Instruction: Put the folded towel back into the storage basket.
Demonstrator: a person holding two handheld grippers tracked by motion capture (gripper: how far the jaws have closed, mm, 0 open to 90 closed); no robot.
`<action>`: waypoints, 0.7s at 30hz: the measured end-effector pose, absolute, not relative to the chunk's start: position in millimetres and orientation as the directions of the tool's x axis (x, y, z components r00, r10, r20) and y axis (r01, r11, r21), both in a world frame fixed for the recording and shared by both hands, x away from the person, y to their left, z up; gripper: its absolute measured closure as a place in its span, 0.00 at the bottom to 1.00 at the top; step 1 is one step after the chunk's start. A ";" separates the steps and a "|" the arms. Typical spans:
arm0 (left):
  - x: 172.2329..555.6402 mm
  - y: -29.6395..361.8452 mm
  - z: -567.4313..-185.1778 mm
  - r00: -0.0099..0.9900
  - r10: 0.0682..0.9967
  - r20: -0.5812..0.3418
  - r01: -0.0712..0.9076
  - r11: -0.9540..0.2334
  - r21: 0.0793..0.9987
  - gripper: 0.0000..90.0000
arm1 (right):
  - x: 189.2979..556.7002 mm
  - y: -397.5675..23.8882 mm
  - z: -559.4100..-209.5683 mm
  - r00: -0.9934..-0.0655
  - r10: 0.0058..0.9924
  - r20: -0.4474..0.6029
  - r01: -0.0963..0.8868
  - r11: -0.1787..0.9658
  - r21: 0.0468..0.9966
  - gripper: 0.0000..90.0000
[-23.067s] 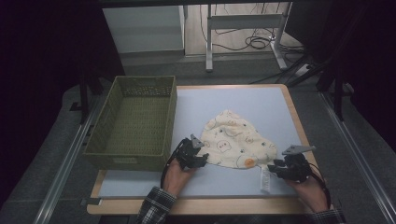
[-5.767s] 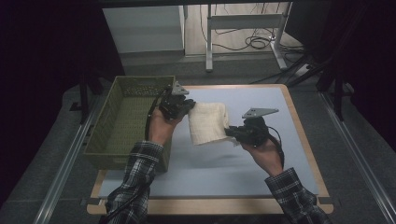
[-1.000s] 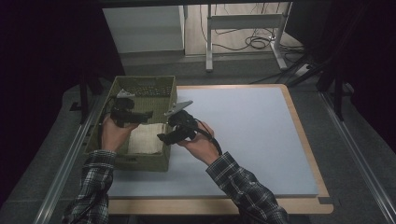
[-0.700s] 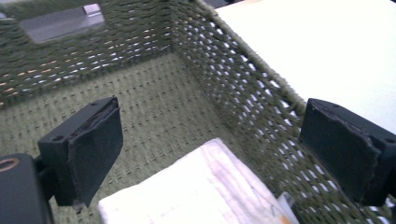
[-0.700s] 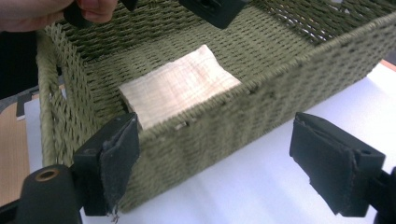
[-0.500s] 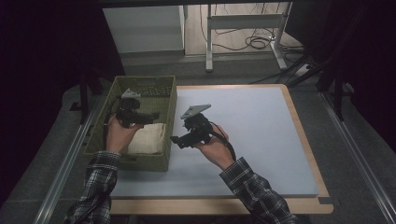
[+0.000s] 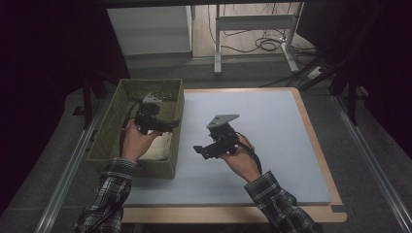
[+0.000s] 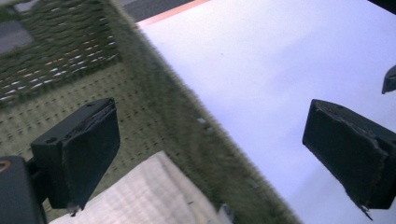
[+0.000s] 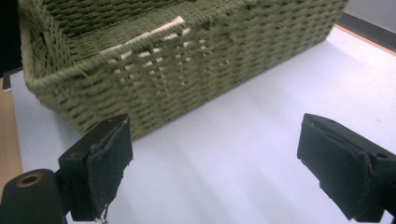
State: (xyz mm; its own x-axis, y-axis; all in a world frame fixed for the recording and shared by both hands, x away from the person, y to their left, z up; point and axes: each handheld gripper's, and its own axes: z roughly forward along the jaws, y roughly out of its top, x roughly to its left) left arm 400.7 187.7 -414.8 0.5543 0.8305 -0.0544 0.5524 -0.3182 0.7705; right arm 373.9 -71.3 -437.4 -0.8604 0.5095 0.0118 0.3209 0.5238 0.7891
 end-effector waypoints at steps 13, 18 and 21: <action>403.1 147.9 -413.1 0.588 0.807 -0.049 0.565 -0.367 0.739 0.05 | 369.3 -115.8 -445.2 -0.834 0.551 0.010 0.346 0.509 0.788 0.12; 402.2 130.4 -411.9 0.613 0.789 -0.045 0.552 -0.387 0.738 0.04 | 367.6 -132.1 -448.8 -0.823 0.568 0.012 0.360 0.505 0.784 0.11; 401.3 121.7 -411.7 0.621 0.783 -0.044 0.546 -0.391 0.741 0.04 | 366.6 -141.8 -451.5 -0.816 0.577 0.009 0.368 0.508 0.779 0.11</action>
